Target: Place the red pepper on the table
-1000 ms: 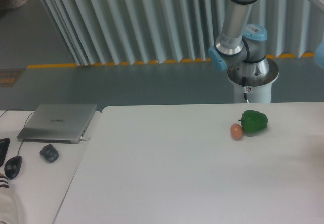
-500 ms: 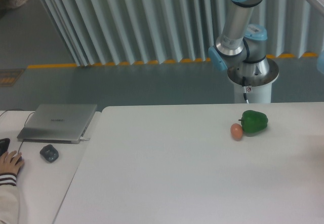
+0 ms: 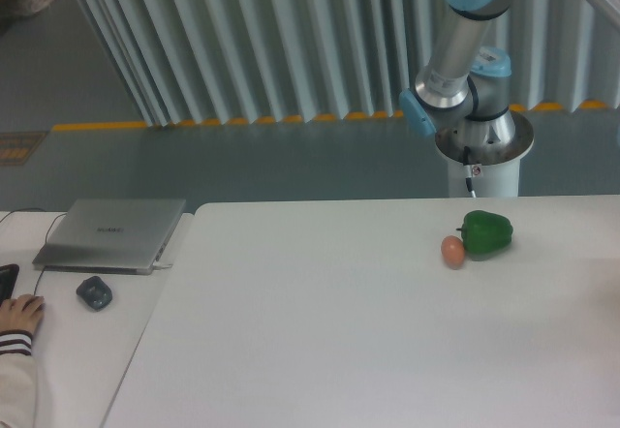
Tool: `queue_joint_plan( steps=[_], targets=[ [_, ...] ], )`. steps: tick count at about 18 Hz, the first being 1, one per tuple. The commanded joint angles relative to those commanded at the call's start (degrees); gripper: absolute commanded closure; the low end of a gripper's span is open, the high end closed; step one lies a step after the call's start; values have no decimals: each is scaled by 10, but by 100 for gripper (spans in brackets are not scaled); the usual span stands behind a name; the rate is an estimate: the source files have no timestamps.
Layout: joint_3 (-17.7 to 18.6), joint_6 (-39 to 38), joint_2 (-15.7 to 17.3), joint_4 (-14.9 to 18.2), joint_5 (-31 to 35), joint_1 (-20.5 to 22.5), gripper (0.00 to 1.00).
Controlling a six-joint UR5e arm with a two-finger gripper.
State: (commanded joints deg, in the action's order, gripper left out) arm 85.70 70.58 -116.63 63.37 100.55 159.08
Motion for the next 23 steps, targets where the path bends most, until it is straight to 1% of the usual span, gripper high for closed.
queue_joint_plan(
  steps=[4,7,10,13,16,18,20,23],
  targets=[
    [-7,-12,2,-1,-3,0,0],
    [0,-18,-2,-1,2,-7,0],
    [3,-42,-6,-2,1,-11,0],
    [11,-47,-9,-25,2,-15,0],
    [16,-46,-10,-25,3,-14,0],
    [11,-47,-14,-27,3,-14,0],
    [4,-41,-23,-41,4,-11,0],
    [3,-30,-22,-41,4,-4,0]
  ],
)
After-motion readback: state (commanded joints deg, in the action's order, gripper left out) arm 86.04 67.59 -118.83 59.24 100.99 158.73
